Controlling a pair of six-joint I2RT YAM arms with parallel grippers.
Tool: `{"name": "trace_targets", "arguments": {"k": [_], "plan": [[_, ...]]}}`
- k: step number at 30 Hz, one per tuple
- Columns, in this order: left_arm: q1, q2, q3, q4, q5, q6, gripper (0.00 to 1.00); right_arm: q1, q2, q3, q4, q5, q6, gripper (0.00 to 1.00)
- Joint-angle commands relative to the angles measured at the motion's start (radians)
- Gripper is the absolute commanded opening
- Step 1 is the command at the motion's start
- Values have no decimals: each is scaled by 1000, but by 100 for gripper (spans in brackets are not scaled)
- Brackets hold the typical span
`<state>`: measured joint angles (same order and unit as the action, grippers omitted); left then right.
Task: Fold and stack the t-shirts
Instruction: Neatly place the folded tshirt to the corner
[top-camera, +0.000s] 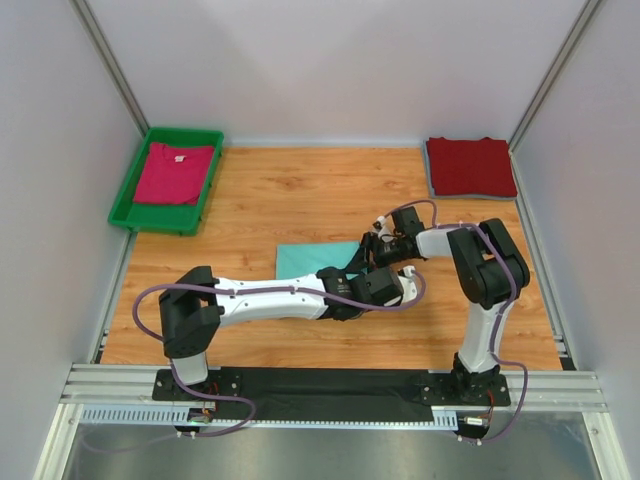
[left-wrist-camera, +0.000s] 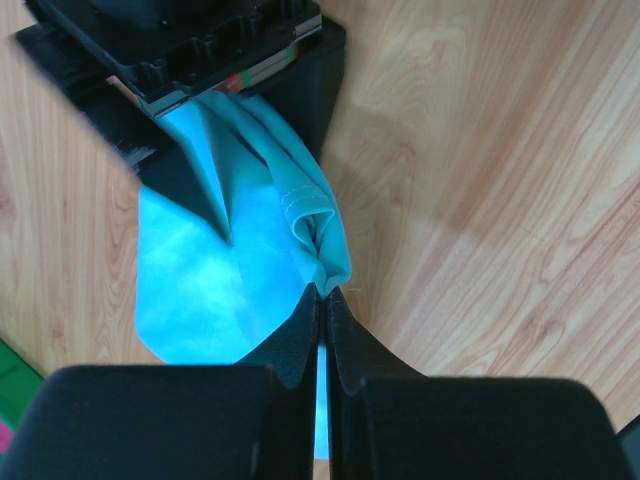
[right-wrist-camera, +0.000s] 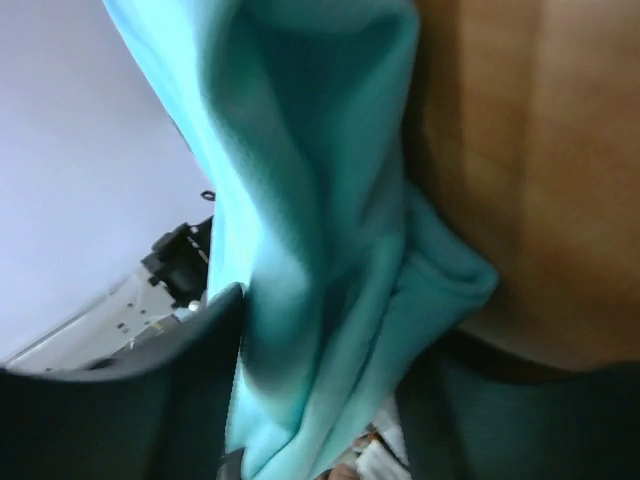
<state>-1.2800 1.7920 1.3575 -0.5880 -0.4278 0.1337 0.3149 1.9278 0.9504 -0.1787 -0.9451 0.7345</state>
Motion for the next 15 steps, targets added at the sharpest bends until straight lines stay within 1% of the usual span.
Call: {"name": "trace_targets", "arguments": {"k": [1,2,3,4,5,6,7,8,9,10,11,12,13,14,15], "plan": [[2,-62,35,-13,-11,-28,0,3,59,10,103,46,52,46],[4,-66,38,-31,3,-37,4,4,62,39,79,74,19,15],[8,-80,38,-42,17,-49,14,3,68,60,44,97,-15,0],[14,-91,31,-53,76,-87,40,3,72,82,-28,130,-45,0],[34,-108,25,-56,104,-109,54,3,71,131,-68,153,-119,0],[41,-150,2,-55,136,-153,71,3,66,152,-162,223,-160,0],[48,-178,-14,-50,149,-170,74,3,62,177,-201,253,-194,0],[59,-209,-29,-49,159,-196,75,3,56,212,-235,290,-267,0],[83,-285,-46,-47,170,-221,75,3,48,234,-276,330,-297,0],[105,-328,-78,-42,210,-282,75,1,46,250,-342,404,-329,0],[125,-373,-96,-41,227,-313,75,1,42,261,-363,436,-354,0],[161,-469,-115,-39,233,-342,75,1,28,287,-384,471,-397,0],[180,-518,-153,-39,231,-400,75,1,19,300,-427,549,-415,0],[197,-564,-167,-44,231,-423,75,3,7,313,-441,589,-429,0],[214,-650,-182,-50,228,-445,75,1,-13,341,-455,626,-467,0]]}}
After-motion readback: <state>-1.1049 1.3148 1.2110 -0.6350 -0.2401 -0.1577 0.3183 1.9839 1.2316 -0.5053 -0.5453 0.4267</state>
